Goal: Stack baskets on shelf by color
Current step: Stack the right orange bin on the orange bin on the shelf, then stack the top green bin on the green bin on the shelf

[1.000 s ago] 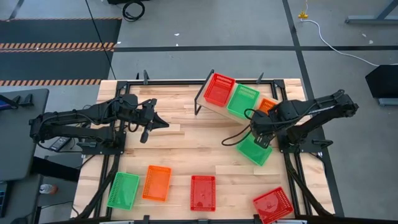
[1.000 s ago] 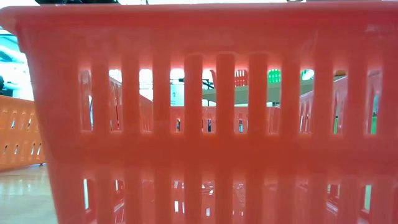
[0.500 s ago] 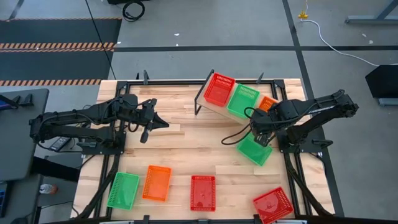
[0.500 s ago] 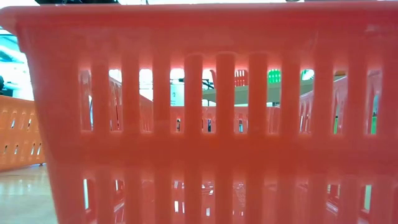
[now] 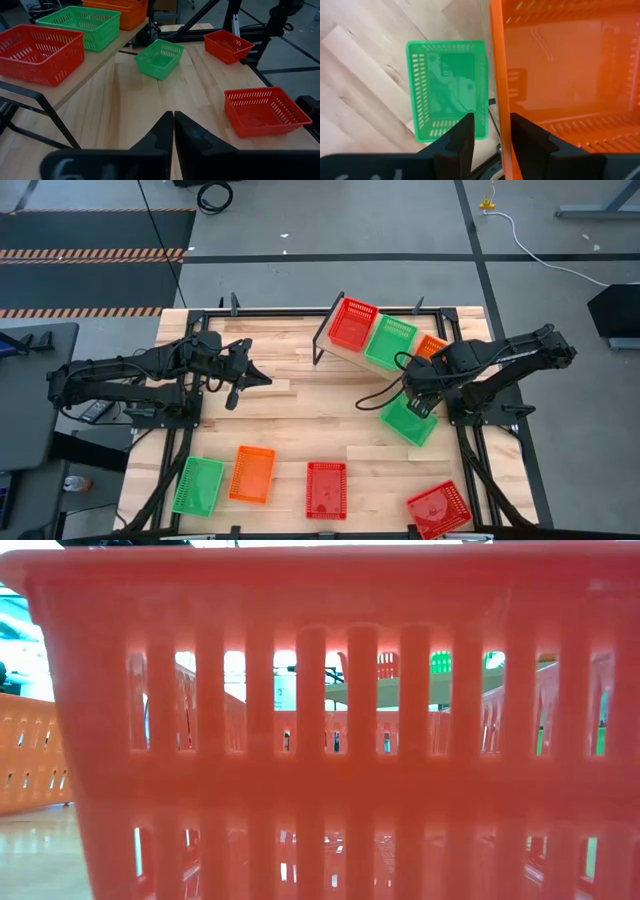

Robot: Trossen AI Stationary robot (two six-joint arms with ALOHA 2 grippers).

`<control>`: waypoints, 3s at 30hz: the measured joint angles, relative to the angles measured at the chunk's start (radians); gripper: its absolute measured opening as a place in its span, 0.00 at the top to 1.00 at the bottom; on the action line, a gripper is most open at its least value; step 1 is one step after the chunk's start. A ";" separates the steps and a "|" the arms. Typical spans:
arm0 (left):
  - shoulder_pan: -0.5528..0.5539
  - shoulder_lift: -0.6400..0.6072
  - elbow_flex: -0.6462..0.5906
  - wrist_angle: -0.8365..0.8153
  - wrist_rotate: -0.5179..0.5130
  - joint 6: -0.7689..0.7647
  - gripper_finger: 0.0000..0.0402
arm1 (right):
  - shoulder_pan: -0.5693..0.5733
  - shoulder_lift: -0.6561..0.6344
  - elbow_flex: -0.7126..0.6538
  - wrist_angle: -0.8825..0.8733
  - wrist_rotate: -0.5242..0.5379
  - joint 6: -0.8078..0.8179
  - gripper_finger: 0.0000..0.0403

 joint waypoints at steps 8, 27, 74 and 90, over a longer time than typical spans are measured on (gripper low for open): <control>0.000 0.000 0.000 0.000 0.000 0.000 0.94 | 0.000 0.000 0.000 0.000 -0.007 0.017 0.68; 0.000 0.000 0.000 -0.001 0.000 0.000 0.95 | -0.027 -0.027 0.215 0.009 0.048 -0.068 0.72; -0.142 0.000 0.000 0.024 -0.027 -0.025 0.95 | 0.474 0.656 0.222 0.027 0.077 0.449 0.54; -0.150 0.000 0.000 0.068 -0.027 -0.017 0.95 | 0.669 0.656 0.221 0.040 0.039 0.915 0.45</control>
